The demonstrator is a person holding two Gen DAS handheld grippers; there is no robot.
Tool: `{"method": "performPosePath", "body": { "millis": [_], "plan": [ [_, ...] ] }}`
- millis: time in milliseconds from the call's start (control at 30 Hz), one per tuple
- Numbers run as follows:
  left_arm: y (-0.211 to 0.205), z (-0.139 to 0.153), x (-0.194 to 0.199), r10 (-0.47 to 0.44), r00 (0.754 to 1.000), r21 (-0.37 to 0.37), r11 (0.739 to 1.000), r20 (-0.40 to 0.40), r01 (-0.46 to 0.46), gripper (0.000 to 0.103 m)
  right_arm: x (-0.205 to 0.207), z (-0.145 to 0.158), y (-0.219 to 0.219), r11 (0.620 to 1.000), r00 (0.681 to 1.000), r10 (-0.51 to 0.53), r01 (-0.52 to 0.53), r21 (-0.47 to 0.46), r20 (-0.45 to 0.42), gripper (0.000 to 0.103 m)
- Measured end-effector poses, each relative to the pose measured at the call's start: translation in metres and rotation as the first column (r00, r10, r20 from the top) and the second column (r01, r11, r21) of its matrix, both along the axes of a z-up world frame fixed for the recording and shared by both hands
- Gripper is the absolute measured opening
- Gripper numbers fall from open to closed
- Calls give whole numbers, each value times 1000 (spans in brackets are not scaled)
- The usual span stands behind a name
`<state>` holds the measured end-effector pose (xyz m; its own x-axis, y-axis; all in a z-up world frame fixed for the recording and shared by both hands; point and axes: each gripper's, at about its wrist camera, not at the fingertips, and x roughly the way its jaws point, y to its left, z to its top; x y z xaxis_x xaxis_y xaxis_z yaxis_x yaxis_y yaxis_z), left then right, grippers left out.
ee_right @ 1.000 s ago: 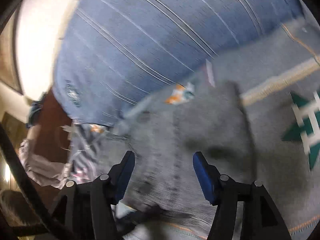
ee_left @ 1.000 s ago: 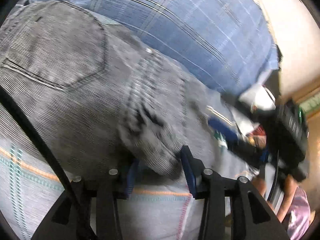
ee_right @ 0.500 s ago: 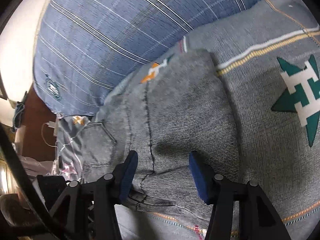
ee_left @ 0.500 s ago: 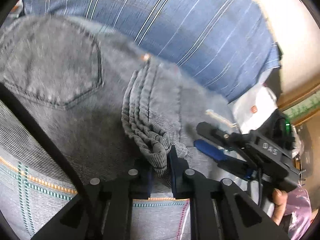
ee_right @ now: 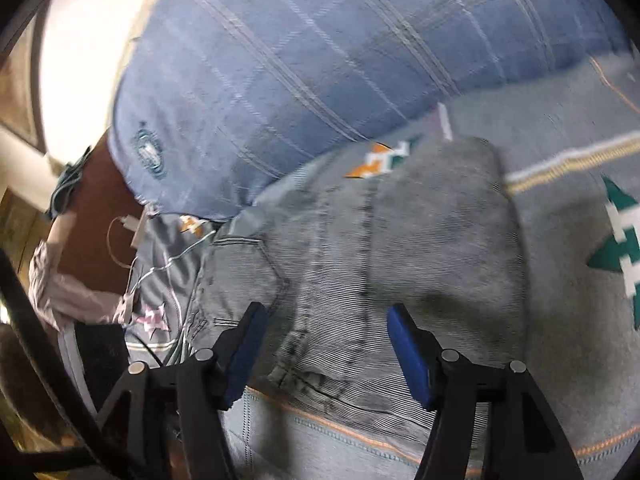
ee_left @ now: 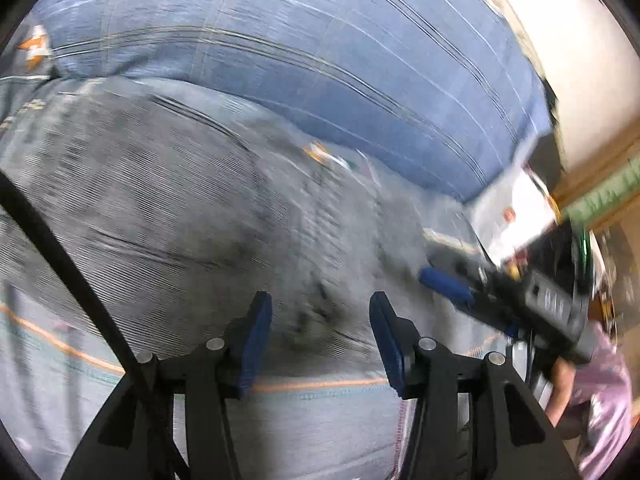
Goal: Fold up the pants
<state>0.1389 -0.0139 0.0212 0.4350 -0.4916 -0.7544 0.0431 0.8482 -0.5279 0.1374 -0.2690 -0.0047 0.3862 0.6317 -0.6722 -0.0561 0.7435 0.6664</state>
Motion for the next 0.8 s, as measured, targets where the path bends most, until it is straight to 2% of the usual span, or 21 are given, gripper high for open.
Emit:
{"method": "performPosePath", "body": {
  "millis": [33, 100, 133, 200, 233, 333, 400, 500, 533, 600, 667, 733, 767, 800],
  "plan": [
    [15, 1, -2, 25, 1000, 5, 1000, -3, -25, 53, -1, 1, 4, 1000, 1000, 11, -11, 6, 15, 66],
    [43, 1, 0, 109, 994, -11, 994, 1, -109, 66, -1, 3, 10, 999, 999, 23, -24, 27, 42, 66],
    [65, -1, -1, 169, 986, -26, 985, 3, -169, 69, -2, 4, 18, 998, 998, 35, -38, 41, 61, 66],
    [108, -10, -8, 279, 960, -80, 957, -30, -280, 71, -2, 7, 35, 996, 994, 53, -59, 67, 95, 67],
    [115, -15, -5, 309, 949, -101, 944, -54, -313, 71, -4, 10, 43, 994, 992, 59, -68, 85, 110, 73],
    [150, -35, -6, 411, 894, -160, 884, -179, -438, 71, -7, 12, 71, 989, 990, 70, -85, 122, 123, 82],
    [162, -40, -14, 425, 877, -222, 854, -225, -471, 71, -6, 13, 94, 990, 989, 89, -100, 98, 116, 82],
    [169, -40, -22, 465, 851, -218, 829, -245, -516, 71, -3, 11, 127, 992, 990, 115, -119, 41, 81, 82],
    [174, -40, -25, 473, 845, -230, 818, -250, -527, 71, -2, 10, 138, 991, 989, 122, -126, 50, 85, 82],
    [182, -46, -24, 478, 836, -237, 808, -270, -539, 71, -2, 4, 149, 989, 988, 132, -137, 59, 80, 82],
    [184, -61, -17, 454, 835, -231, 816, -311, -530, 71, -3, -4, 159, 986, 985, 156, -160, 49, 73, 82],
    [186, -77, -13, 462, 815, -248, 793, -351, -556, 70, -4, -14, 162, 985, 984, 169, -171, 31, 64, 82],
    [188, -77, -13, 483, 807, -265, 775, -340, -575, 70, -5, -18, 161, 984, 984, 170, -172, 33, 60, 82],
    [188, -73, -11, 498, 806, -263, 770, -320, -581, 70, -5, -21, 159, 984, 984, 173, -175, 41, 52, 82]
  ]
}}
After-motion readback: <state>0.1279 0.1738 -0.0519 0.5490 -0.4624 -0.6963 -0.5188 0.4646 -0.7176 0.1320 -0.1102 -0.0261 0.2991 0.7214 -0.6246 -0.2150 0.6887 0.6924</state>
